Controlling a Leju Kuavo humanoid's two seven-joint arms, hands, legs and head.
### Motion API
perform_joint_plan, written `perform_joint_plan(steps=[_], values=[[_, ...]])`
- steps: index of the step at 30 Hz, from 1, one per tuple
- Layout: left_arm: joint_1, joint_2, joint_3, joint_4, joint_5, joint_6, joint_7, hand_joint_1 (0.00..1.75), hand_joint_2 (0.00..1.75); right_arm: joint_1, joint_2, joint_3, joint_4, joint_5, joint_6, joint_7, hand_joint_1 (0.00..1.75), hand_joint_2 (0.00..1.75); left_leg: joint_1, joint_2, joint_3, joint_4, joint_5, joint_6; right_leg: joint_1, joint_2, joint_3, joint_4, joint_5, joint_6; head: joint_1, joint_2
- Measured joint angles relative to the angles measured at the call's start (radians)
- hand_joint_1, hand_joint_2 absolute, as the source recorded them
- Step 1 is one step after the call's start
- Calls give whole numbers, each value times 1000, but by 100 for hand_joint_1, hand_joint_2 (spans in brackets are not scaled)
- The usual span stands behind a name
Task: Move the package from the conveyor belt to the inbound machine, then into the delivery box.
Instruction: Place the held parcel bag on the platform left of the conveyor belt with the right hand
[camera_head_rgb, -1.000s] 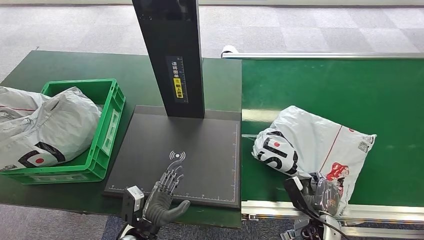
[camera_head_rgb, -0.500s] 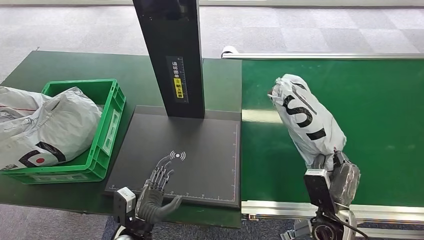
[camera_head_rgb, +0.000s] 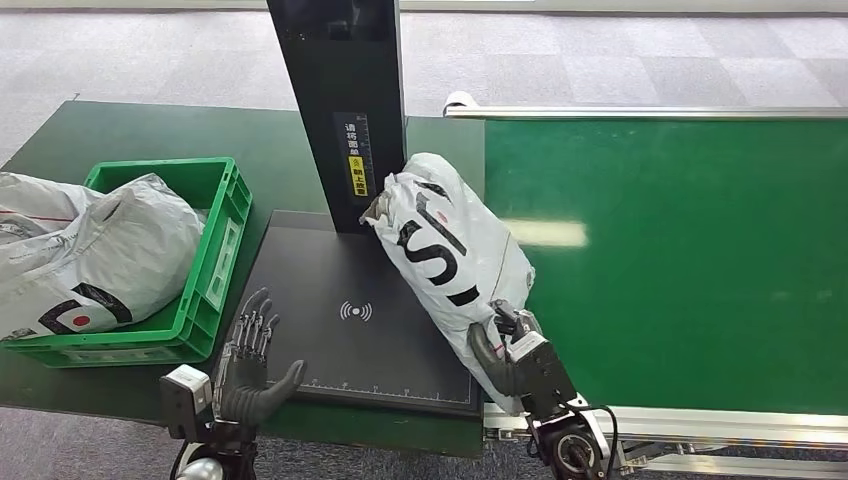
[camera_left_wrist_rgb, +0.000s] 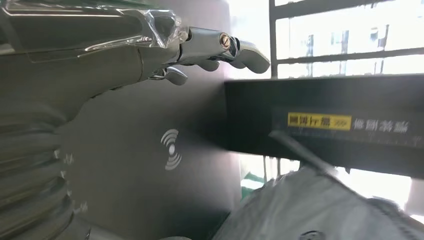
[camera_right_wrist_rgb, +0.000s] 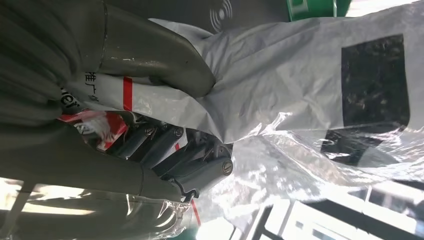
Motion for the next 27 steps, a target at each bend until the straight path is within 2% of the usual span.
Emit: perform_joint_plan(steps=[7, 12, 27], values=[[13, 0, 63, -53, -8, 12, 6, 0, 175, -20, 23, 53, 179, -27, 10, 21, 175, 175, 0, 1, 1, 0, 0, 0, 0, 0, 0, 0, 0, 0, 0, 0], [14, -1, 81, -60, -13, 9, 7, 0, 175, -60, 33, 70, 284, -28, -3, 0, 175, 175, 0, 6, 6, 0, -1, 0, 0, 4, 4, 0, 0, 0, 0, 0], [-12, -1, 84, -44, -10, 21, -1, 0, 175, -122, 61, 140, 387, -28, 21, -66, 175, 175, 4, 17, 16, -1, -2, -3, 5, 15, 10, 0, 3, -6, 0, 0]])
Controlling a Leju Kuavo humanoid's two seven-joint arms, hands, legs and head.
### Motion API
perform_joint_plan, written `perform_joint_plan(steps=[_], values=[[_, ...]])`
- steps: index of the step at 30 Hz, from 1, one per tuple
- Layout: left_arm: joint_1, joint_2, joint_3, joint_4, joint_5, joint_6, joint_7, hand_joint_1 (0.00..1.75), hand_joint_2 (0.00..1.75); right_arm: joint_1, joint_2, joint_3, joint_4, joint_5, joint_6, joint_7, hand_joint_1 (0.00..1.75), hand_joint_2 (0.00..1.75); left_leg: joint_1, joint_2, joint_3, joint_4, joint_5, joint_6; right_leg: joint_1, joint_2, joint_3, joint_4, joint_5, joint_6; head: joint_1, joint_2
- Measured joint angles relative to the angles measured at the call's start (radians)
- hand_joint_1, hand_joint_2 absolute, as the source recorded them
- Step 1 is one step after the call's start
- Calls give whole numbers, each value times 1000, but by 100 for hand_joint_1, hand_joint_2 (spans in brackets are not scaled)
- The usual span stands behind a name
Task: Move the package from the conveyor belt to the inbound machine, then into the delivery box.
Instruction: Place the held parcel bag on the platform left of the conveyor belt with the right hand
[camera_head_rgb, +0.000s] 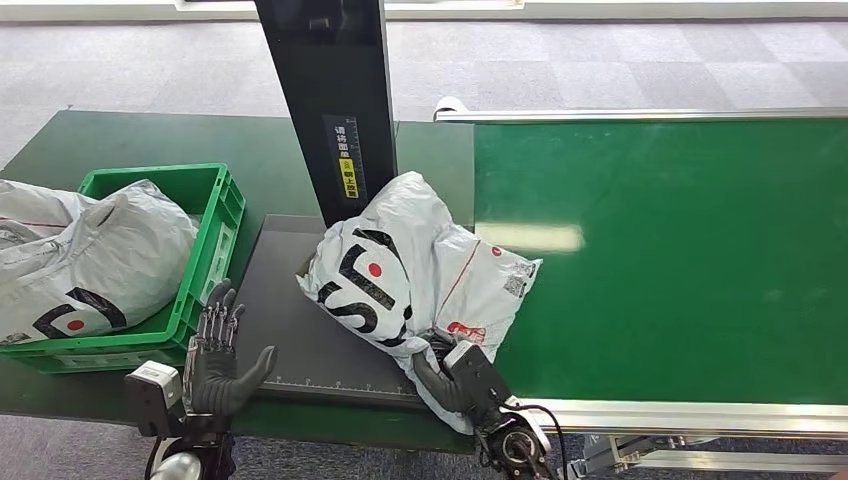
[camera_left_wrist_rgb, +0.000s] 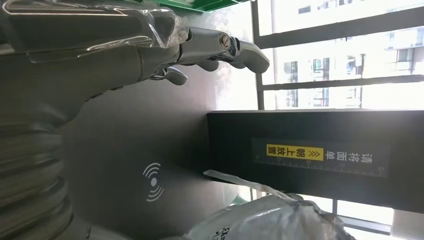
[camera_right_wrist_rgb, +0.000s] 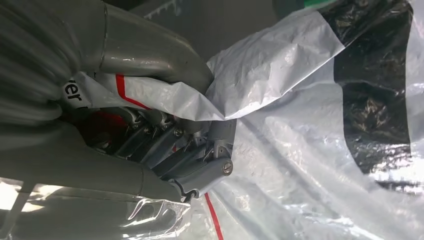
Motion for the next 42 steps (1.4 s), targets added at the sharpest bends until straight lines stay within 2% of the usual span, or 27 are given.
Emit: perform_joint_plan(steps=[14, 21, 30, 34, 35, 39, 42], values=[[-1, 2, 0, 10, 3, 13, -5, 0, 175, 5, 9, 63, -11, -5, 10, -17, 175, 175, 0, -1, -4, 0, 0, 0, 0, -1, -4, 0, 0, 0, 0, 0], [-1, 6, 5, 11, 7, 30, -23, 0, 175, 11, 8, 148, -90, -71, 36, 2, 175, 175, 0, -5, -8, 0, 1, -1, 0, -4, -6, 0, 0, 0, 0, 0], [-26, 17, 5, 41, 10, 39, -27, 0, 175, -8, 22, 233, -88, -114, 73, -12, 175, 175, 0, -7, -11, 0, 1, -1, 0, -6, -8, 0, 0, 0, 0, 0], [-41, 19, 4, 60, 11, 40, -27, 0, 175, -14, 27, 246, -88, -127, 59, -6, 0, 175, 0, -7, -11, 0, 1, -1, 0, -6, -8, 0, 0, 0, 0, 0], [-44, 19, 4, 65, 11, 41, -27, 0, 175, -16, 26, 246, -88, -129, 47, 0, 0, 175, 0, -7, -11, 0, 1, -1, 0, -6, -8, 0, 0, 0, 0, 0], [-48, 20, 4, 73, 14, 44, -28, 0, 175, -26, 18, 241, -89, -120, -17, 24, 0, 0, 0, -7, -11, 0, 1, -1, 0, -6, -9, 0, 0, 0, 0, 0], [-47, 23, 4, 74, 17, 47, -28, 0, 175, -29, 3, 219, -108, -114, -49, 41, 0, 0, 0, -7, -11, 1, 1, 0, 0, -7, -9, 0, 0, 0, 0, 0]])
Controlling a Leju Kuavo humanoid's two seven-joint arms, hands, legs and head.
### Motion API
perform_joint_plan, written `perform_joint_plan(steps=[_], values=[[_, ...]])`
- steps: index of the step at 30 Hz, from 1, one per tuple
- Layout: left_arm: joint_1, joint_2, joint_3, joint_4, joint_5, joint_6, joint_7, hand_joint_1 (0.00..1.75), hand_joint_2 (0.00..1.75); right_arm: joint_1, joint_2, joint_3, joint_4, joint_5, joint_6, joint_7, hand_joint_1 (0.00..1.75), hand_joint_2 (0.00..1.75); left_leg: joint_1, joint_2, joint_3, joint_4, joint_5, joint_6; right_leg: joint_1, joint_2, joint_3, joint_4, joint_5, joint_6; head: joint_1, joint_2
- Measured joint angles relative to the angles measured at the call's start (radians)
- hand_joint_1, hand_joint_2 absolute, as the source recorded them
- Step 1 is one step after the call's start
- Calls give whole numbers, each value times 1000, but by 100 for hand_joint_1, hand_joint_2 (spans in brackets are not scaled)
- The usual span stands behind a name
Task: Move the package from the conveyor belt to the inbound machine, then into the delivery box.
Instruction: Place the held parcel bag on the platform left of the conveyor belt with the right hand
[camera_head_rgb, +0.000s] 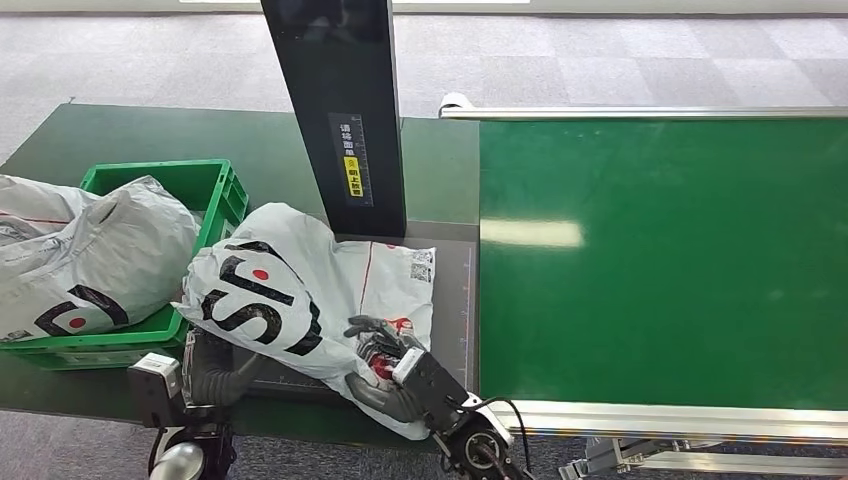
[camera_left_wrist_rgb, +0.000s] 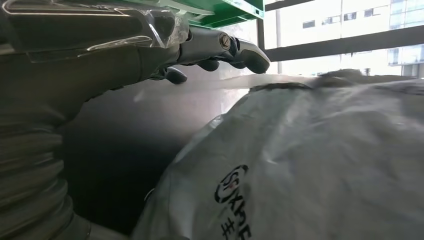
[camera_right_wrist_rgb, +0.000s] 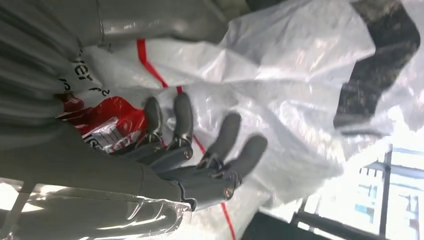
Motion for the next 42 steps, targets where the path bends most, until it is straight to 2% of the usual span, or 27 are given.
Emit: perform_joint_plan(steps=[10, 20, 24, 28, 32, 35, 39, 42], values=[[22, 4, 2, -10, 0, -6, 2, 0, 175, 40, -73, -135, -124, 17, -15, 39, 0, 0, 0, 0, -1, 0, 0, 0, 0, 0, -1, 0, 0, 0, 0, 0], [56, 3, 27, -43, -53, -6, 10, 0, 175, 143, -124, -289, -254, -115, 37, 17, 0, 0, -1, -3, -2, 0, 0, 0, -1, -2, -1, 0, -1, 1, 0, 0], [75, 4, 64, -73, -122, 16, 16, 0, 175, 201, -143, -408, -331, -187, 56, 12, 0, 0, -1, -4, -3, 0, 0, 1, -2, -2, -1, 0, -1, 1, 0, 0], [107, 4, 138, -125, -170, 29, 28, 0, 175, 269, -147, -590, -392, -223, 64, 17, 0, 0, -1, -5, -3, 0, -1, 1, -2, -3, -1, 0, -2, 2, 0, 0], [125, 4, 253, -166, -253, 36, 28, 0, 175, 320, -122, -765, -436, -192, 138, 26, 0, 0, -1, -4, -5, 0, -1, 1, -2, -3, -2, 0, -2, 2, 0, 0], [128, 9, 321, -183, -366, 64, 28, 0, 175, 339, -90, -847, -457, -181, 162, 30, 0, 0, -1, -5, -5, 0, -1, 1, -1, -4, -2, 0, -2, 2, 0, 0], [135, 15, 371, -198, -462, 91, 29, 0, 175, 354, -58, -914, -476, -177, 170, 29, 0, 175, -1, -5, -4, 0, -1, 1, -1, -4, -1, 0, -3, 2, 0, 0], [140, 19, 380, -206, -558, 128, 37, 0, 175, 358, -43, -942, -487, -182, 171, 25, 0, 175, -1, -5, -3, 0, -1, 1, -2, -4, -1, 0, -2, 2, 0, 0]])
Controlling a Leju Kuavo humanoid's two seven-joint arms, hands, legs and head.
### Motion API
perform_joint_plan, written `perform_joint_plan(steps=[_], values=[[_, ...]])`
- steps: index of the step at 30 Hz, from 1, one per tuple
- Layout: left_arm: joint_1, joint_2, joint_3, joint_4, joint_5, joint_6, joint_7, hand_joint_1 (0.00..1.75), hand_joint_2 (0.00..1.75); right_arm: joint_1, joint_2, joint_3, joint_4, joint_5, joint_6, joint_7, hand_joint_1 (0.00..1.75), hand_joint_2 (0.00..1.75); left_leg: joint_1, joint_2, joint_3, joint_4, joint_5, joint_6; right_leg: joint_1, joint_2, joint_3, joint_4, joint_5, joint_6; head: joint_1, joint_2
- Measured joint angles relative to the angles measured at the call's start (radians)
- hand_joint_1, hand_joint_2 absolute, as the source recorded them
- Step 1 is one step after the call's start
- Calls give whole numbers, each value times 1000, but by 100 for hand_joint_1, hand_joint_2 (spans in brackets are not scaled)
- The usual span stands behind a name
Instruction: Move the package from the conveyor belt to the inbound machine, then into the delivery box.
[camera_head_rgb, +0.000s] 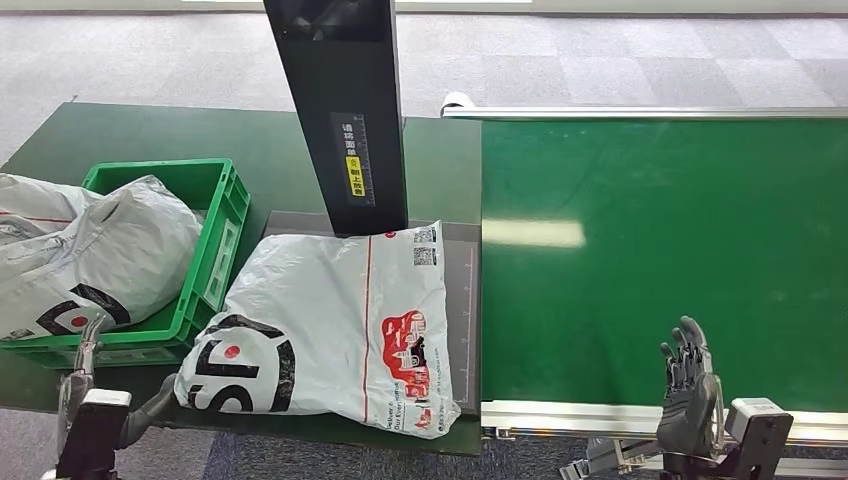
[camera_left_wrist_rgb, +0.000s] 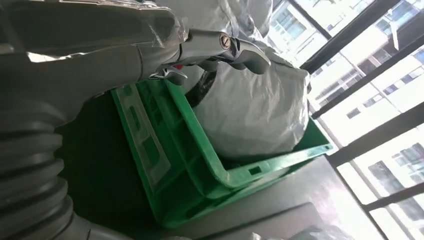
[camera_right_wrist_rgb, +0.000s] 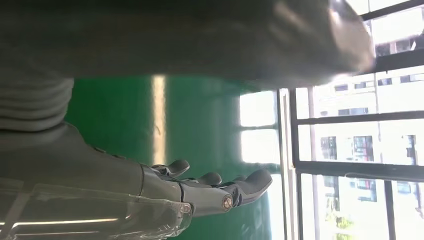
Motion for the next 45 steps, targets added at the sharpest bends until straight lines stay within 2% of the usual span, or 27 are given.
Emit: perform_joint_plan(steps=[3, 6, 9, 12, 15, 19, 25, 29, 38, 42, 45], values=[[8, 4, -18, -2, -134, 32, 14, 0, 175, 0, 12, -23, -12, -11, 3, -5, 0, 175, -1, 0, 0, 0, 0, 0, -1, 0, 0, 0, 0, 0, 0, 0], [14, 5, -56, 11, -199, 32, 28, 0, 175, -1, 18, -41, -22, -19, 7, -8, 0, 175, -1, 0, 0, 0, 0, 0, -1, 0, 0, 0, 0, 0, 0, 0], [17, 6, -131, 70, -284, 58, 55, 0, 175, 0, 21, -53, -30, -31, 15, -13, 0, 175, -2, -1, 0, 0, 0, 0, -2, -1, 0, 0, 0, 0, 0, 0], [9, 9, -221, 150, -334, 129, 68, 0, 175, 2, 21, -60, -32, -38, 20, -24, 0, 175, -3, -7, 3, 0, 0, 2, -4, -7, 4, -1, -3, 4, -1, 0], [-2, 12, -326, 226, -311, 179, 70, 0, 175, 1, 22, -61, -32, -44, 20, -33, 0, 175, -5, -16, 8, 0, -1, 5, -6, -17, 13, -1, -8, 7, -1, 0], [24, 19, -467, 300, -260, 216, 87, 0, 175, 5, 24, -62, -39, -46, 20, -35, 0, 175, -6, -13, 9, 0, -2, 7, -7, -16, 14, -1, -7, 7, 0, 0], [26, 39, -579, 306, -199, 226, 97, 0, 175, 9, 31, -63, -50, -42, 20, -35, 0, 175, -8, -15, 8, 0, -2, 7, -8, -17, 14, -1, -7, 8, 0, 0], [30, 44, -629, 302, -192, 224, 101, 0, 175, 12, 35, -63, -57, -41, 20, -34, 0, 175, -8, -15, 8, 0, -2, 8, -8, -17, 14, -1, -7, 8, 0, 0], [35, 58, -676, 290, -167, 219, 98, 0, 175, 14, 41, -63, -62, -38, 18, -34, 0, 175, -8, -15, 8, 0, -2, 8, -8, -17, 13, -1, -7, 8, 0, 0], [38, 65, -709, 265, -143, 210, 100, 173, 175, 17, 48, -64, -73, -27, 11, -33, 0, 175, -8, -15, 7, 0, -2, 8, -8, -16, 12, -1, -7, 8, 0, 0], [39, 72, -722, 242, -112, 206, 104, 175, 175, 21, 52, -64, -80, -22, 6, -30, 0, 175, -8, -15, 7, 0, -2, 8, -8, -16, 11, -1, -7, 8, 0, 0]])
